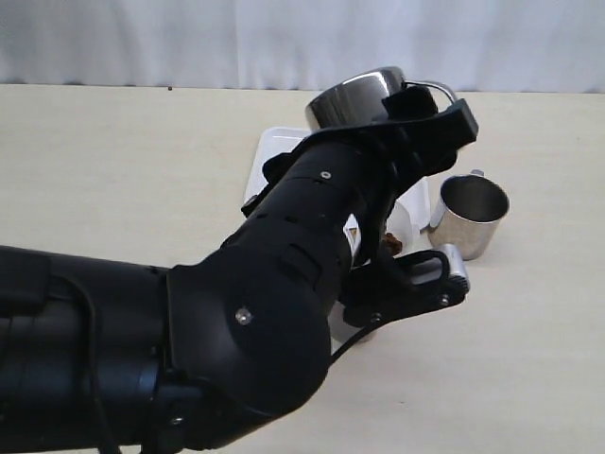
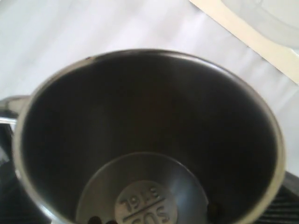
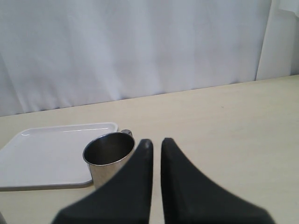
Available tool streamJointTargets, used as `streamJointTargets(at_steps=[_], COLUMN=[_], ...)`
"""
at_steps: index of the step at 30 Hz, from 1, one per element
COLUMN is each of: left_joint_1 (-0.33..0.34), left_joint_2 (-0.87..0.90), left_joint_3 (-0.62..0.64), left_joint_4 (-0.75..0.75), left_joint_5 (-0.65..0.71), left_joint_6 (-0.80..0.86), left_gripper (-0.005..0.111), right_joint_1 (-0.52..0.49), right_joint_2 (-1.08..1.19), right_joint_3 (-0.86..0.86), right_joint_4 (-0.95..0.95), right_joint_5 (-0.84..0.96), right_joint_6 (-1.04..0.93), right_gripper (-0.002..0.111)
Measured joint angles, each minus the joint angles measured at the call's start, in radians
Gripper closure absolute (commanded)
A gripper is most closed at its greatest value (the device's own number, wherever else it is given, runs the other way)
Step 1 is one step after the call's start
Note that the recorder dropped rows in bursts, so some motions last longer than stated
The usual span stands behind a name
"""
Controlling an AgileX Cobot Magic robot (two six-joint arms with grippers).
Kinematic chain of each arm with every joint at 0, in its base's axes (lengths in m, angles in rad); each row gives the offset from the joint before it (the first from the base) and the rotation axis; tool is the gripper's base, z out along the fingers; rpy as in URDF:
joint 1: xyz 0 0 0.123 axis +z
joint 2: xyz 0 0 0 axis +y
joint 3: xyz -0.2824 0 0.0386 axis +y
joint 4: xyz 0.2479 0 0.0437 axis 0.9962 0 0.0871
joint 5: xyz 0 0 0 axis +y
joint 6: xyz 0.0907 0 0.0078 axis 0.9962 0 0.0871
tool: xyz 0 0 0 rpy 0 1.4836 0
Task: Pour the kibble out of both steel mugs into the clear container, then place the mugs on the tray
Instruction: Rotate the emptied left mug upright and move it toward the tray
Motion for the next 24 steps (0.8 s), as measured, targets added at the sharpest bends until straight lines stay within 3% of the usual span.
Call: streamJointTargets(at_steps=[4,8,10,11,15,17,18,21,24], left_joint_1=[0.019,0.12,0.206,0.327,0.598,0.856,0.918,0.997,0.995], left_joint_2=[-0.003,-0.043,-0.077,-0.111,-0.134,-0.069,-0.019,0.165,0.32], left_joint_3=[0.0,0.0,0.0,0.0,0.008,0.027,0.029,0.03,-0.025], left_joint_4=[-0.003,-0.047,-0.125,-0.245,-0.49,-0.611,-0.638,-0.747,-0.784], left_joint_5=[-0.023,-0.147,-0.283,-0.482,-0.92,-1.388,-1.507,-1.63,-1.632], left_joint_6=[-0.19,-0.375,-0.413,-0.43,-0.471,-0.674,-0.744,-0.825,-0.831], left_gripper=[0.107,0.107,0.107,0.107,0.107,0.107,0.107,0.107,0.107], right_joint_1=[0.0,0.0,0.0,0.0,0.0,0.0,0.0,0.0,0.0], right_joint_2=[0.0,0.0,0.0,0.0,0.0,0.0,0.0,0.0,0.0], right_joint_3=[0.0,0.0,0.0,0.0,0.0,0.0,0.0,0.0,0.0], right_joint_4=[0.0,0.0,0.0,0.0,0.0,0.0,0.0,0.0,0.0], right_joint_5=[0.0,0.002,0.002,0.002,0.002,0.002,0.002,0.002,0.002], right_joint_6=[0.0,0.0,0.0,0.0,0.0,0.0,0.0,0.0,0.0], right_gripper=[0.103,0.103,0.103,0.103,0.103,0.103,0.103,0.103,0.103])
